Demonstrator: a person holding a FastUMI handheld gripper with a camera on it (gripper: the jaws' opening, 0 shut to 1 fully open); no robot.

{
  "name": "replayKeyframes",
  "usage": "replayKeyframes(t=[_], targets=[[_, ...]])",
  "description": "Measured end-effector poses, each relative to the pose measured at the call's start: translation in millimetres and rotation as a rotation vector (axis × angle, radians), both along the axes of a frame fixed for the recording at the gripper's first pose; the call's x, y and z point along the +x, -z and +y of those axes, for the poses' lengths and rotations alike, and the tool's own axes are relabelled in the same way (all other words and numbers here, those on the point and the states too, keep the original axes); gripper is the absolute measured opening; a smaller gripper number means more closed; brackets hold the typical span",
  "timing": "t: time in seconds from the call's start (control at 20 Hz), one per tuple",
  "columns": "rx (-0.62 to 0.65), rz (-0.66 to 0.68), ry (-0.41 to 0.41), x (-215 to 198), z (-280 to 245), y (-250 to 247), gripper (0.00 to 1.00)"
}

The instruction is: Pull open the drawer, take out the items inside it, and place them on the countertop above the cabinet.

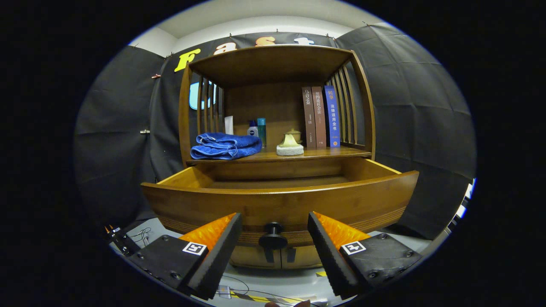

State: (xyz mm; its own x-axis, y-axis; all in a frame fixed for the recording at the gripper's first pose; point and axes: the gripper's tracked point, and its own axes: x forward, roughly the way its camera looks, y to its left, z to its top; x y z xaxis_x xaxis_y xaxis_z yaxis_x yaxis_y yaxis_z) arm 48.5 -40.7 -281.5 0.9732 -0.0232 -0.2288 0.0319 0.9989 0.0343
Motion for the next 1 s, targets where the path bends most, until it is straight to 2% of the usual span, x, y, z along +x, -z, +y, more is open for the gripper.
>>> replayKeyframes(t=[0.3, 0.55, 1.0], targets=[[0.019, 0.026, 0.029, 20.0, -5.2, 14.0, 0.99], [-0.027, 0.008, 0.032, 24.9, -2.3, 10.7, 0.99], [-0.037, 0.021, 0.034, 80.1, -5.0, 7.5, 0.99]])
